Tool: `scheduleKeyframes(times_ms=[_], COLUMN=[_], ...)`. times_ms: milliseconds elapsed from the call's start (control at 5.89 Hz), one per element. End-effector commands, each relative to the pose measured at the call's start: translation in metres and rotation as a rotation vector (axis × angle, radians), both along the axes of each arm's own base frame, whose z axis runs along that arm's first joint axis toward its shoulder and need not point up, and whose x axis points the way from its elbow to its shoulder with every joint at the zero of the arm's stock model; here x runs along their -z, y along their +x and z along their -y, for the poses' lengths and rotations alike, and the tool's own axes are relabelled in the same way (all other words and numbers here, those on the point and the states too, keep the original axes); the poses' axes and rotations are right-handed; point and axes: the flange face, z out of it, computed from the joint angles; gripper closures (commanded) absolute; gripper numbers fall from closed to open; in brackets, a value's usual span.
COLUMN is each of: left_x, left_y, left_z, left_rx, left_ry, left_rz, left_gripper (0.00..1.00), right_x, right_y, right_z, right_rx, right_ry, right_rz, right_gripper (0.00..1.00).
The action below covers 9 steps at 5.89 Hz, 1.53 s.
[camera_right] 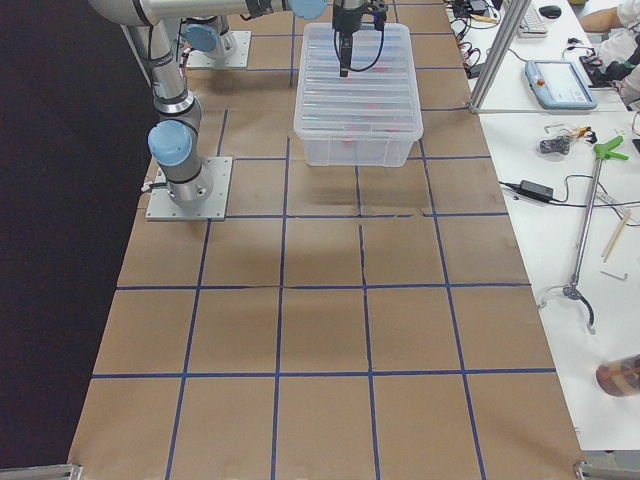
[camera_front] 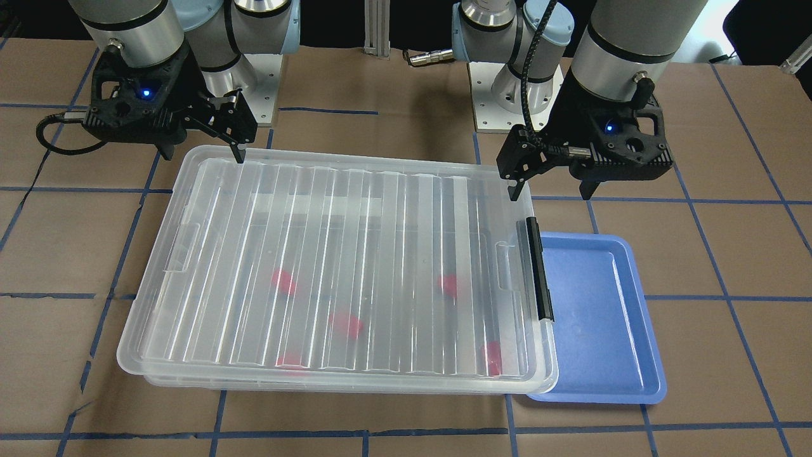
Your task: Place red block in blue tray from box
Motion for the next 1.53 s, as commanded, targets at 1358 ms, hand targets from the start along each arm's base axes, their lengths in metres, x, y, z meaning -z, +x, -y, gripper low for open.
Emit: scheduleKeyframes(times_ms=[1358], left_x=[0.0], left_y=[0.0], left_z=[-0.001], left_rx=[0.001], left_ry=[0.002], left_rz=[0.004], left_gripper=[0.01], right_x=[0.048], right_y=[-0.128], right_z=[0.029], right_rx=[-0.002], right_ry=[0.047], right_rz=[0.016], right_gripper=[0.0])
